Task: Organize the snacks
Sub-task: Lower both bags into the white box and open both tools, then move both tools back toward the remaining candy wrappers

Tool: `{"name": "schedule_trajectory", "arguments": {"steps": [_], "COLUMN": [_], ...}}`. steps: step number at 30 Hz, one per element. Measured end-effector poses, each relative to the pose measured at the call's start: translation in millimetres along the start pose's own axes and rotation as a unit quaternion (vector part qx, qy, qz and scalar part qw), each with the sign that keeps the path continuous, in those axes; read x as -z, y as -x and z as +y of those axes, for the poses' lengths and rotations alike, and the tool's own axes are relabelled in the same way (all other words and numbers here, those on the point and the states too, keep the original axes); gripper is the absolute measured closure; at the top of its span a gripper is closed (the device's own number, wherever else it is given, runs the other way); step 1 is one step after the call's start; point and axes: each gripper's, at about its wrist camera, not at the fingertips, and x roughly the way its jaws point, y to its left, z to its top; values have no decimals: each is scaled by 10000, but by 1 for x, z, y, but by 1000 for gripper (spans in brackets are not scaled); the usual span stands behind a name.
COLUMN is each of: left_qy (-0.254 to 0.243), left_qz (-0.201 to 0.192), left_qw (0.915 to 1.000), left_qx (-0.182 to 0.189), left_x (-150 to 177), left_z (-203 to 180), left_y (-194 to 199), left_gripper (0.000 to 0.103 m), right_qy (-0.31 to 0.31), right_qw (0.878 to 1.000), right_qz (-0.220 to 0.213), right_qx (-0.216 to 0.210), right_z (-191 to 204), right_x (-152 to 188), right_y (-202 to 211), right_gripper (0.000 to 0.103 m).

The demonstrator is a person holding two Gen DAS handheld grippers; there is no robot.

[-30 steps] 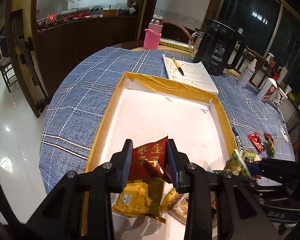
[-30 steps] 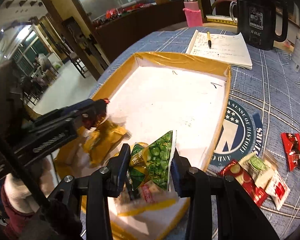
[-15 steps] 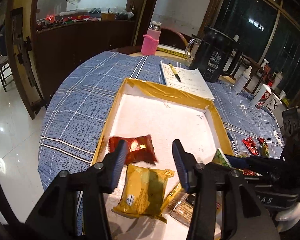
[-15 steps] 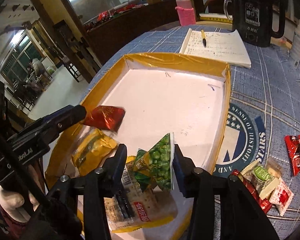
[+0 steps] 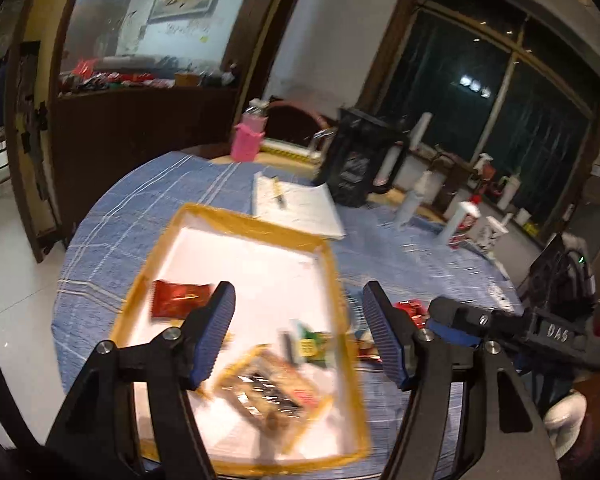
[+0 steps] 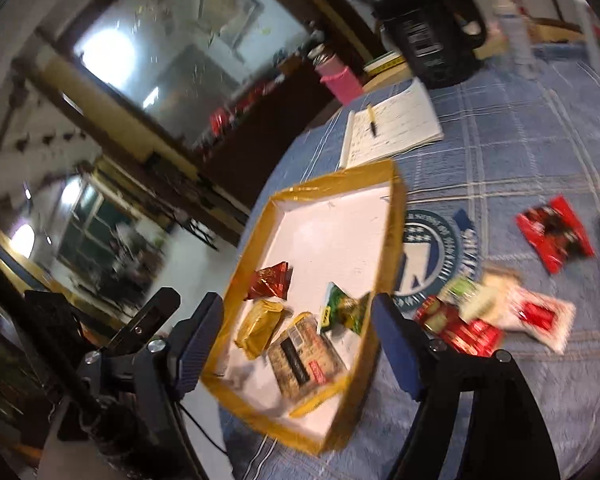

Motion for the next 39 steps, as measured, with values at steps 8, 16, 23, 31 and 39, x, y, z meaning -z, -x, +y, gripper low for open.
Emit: {"name": "schedule_trajectory", "arguments": {"steps": [8, 16, 23, 31, 39], "left_qy": [-490, -841, -1264, -1366, -1189], "left_qz": [-196, -254, -281, 102, 331], "left_qw": [9981, 9946, 9887, 9878, 9900], "left_qx": [323, 550, 754, 742, 685], "left_x": [10, 20, 29, 42, 39], "left_z": [-83, -151, -210, -228, -210], "left_y": [23, 41, 45, 17, -10], "left_gripper": [32, 32, 30, 30, 29], "right_qy": [-475, -951, -611, -420, -71], "right_qw": [9887, 9648, 9697, 9808, 9657], "right_qz": [-552, -1400, -1994, -1783, -1573], "right_qx": [-1311, -2014, -1270, 665, 2066], "right_z": [-31, -69, -75, -91, -115], "right_x": [27, 47, 42, 39, 30], "right_y": [88, 173, 245, 256, 220], "right_gripper": [1, 0, 0, 0, 0]}}
